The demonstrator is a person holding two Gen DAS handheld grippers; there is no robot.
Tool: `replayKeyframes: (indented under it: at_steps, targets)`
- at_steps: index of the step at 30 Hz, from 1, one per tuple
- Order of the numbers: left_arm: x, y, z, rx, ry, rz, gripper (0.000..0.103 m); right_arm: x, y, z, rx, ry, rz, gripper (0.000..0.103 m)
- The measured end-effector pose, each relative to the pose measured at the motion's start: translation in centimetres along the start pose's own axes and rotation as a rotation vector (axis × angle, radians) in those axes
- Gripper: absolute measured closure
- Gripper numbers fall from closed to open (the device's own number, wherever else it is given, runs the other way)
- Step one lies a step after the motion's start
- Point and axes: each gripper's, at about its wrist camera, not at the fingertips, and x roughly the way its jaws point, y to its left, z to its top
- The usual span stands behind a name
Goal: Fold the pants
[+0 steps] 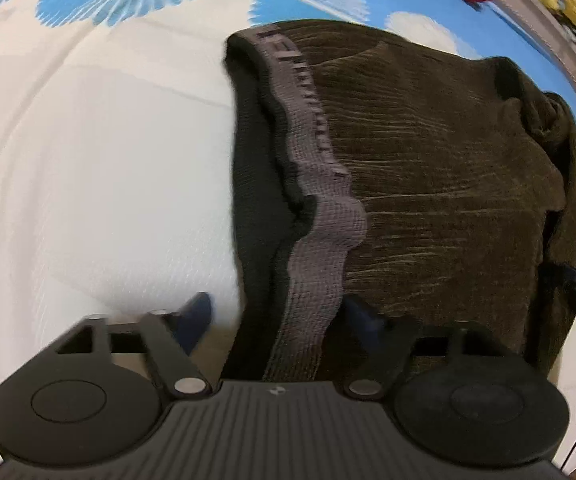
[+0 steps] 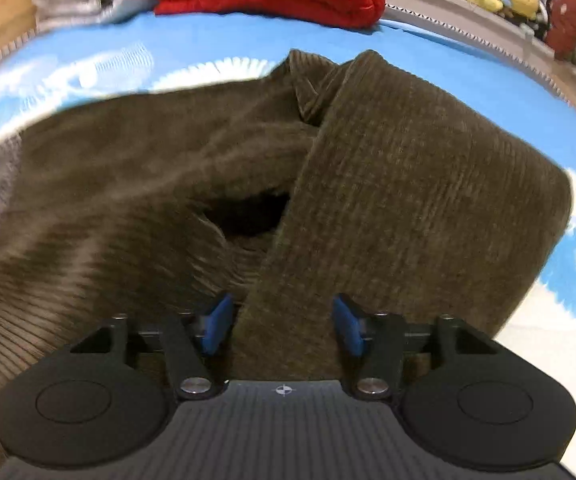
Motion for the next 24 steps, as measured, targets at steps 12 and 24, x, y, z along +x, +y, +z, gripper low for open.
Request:
replayKeyframes:
  at_steps: [12,24]
  targets:
    - [-7.1,-1.2,-1.1,0.059,-0.370,0.001,0.087,-13.1,-11.2,-5.2,0.156,-0.145,0.142,0.101]
    - [-3.8,0.3,-2.3,-0.049,-0.131,0.088,0.082,-13.5,-8.5,-10.2,-0.080,0.001,0.242,0.073]
